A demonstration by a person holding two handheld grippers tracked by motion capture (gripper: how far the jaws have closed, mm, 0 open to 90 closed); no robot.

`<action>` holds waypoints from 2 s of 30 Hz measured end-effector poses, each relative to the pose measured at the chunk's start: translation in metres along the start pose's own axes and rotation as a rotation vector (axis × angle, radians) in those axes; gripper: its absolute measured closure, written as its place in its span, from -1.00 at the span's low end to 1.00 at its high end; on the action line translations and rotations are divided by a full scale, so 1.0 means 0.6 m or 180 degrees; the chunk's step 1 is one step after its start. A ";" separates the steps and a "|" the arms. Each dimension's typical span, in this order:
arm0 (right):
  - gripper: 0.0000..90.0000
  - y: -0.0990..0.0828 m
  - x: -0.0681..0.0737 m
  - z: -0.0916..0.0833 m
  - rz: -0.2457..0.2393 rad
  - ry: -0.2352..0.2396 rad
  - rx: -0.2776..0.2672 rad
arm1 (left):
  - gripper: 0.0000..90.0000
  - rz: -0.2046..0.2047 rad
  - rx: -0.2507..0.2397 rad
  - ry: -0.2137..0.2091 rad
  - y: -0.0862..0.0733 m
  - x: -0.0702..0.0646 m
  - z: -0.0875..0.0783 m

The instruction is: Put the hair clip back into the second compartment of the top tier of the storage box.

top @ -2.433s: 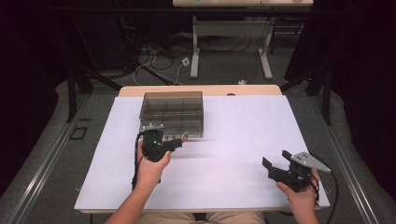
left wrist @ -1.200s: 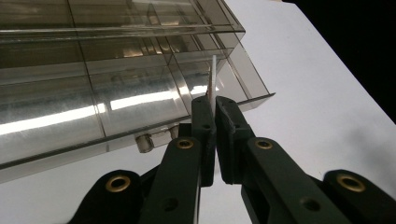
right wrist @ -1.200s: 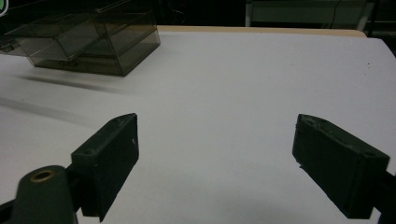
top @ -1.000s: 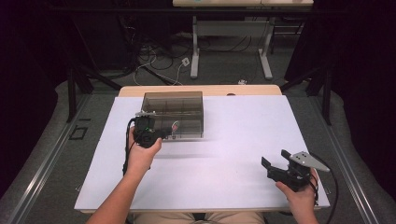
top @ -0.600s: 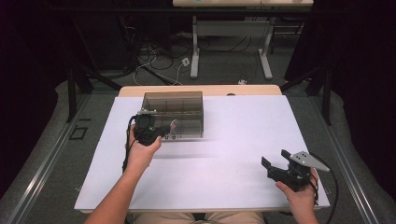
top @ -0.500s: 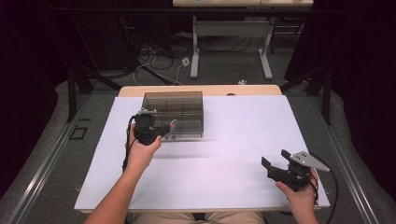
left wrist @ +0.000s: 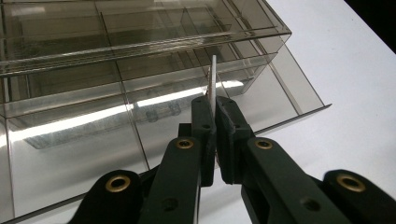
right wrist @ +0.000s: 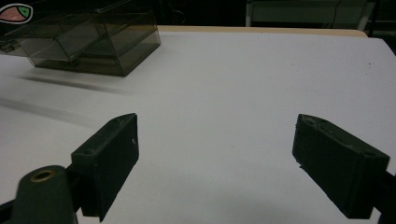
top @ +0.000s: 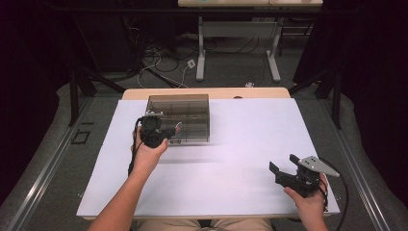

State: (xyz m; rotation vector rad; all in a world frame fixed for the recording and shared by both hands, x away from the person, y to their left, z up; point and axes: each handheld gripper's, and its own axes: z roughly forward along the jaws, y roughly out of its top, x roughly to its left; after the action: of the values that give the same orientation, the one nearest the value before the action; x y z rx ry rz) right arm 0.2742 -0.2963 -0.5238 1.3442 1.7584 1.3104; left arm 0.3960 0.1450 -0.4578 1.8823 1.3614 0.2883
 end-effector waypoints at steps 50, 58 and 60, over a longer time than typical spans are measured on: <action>-0.68 0.000 0.000 0.001 -0.0010 -0.0003 0.0006 | 0.44 -0.0012 -0.0204 0.0089 0.001 0.003 -0.005; -0.68 0.000 -0.001 0.001 -0.0018 0.0000 0.0013 | 0.29 -0.0033 -0.0332 0.0046 -0.003 0.002 -0.018; -0.68 0.000 0.000 0.001 -0.0012 0.0019 0.0000 | 0.26 -0.0028 -0.0391 0.0073 -0.004 0.000 -0.021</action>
State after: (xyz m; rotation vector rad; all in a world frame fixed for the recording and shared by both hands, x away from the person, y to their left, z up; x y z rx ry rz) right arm 0.2750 -0.2961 -0.5241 1.3376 1.7641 1.3135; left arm 0.3868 0.1511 -0.4510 1.7762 1.3363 0.3816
